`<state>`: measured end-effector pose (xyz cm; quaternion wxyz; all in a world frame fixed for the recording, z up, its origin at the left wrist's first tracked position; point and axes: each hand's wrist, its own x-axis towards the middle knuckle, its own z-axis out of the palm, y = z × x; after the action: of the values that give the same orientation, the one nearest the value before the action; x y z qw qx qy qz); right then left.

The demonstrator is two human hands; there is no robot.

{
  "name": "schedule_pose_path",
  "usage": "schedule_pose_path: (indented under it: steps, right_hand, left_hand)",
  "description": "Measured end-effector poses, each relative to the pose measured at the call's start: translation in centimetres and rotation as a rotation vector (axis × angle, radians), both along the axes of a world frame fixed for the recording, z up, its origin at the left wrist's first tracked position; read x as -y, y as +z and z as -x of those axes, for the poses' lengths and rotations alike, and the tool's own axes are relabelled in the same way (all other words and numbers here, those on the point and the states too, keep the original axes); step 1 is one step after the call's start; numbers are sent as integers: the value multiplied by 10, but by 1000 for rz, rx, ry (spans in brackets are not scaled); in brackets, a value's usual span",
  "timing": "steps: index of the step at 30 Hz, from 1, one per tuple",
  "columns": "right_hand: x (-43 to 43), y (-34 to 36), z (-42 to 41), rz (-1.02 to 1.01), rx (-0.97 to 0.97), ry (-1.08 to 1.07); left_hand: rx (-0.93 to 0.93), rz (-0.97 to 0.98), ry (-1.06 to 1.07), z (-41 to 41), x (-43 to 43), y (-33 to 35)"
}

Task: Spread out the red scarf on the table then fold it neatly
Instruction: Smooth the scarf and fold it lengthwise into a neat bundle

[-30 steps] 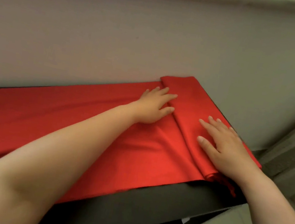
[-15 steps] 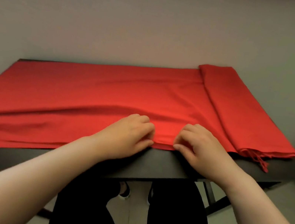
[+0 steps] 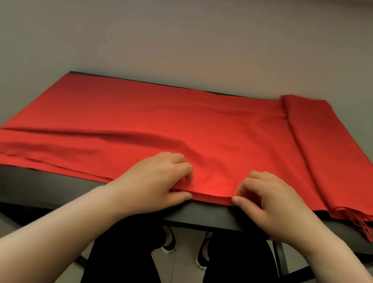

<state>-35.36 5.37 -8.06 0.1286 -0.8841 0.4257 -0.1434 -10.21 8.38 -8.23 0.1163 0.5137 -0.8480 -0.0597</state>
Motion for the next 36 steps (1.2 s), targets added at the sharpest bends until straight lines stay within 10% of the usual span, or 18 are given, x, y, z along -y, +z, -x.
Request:
schedule_pose_path:
  steps: [10, 19, 36]
  right_hand:
    - [38, 19, -135, 58, 61, 196]
    - [69, 15, -254, 49, -24, 349]
    - [64, 1, -369, -7, -215, 454]
  left_hand:
    - [-201, -28, 137, -52, -23, 3]
    - [-106, 95, 697, -168, -42, -12]
    - [-158, 152, 801, -241, -89, -9]
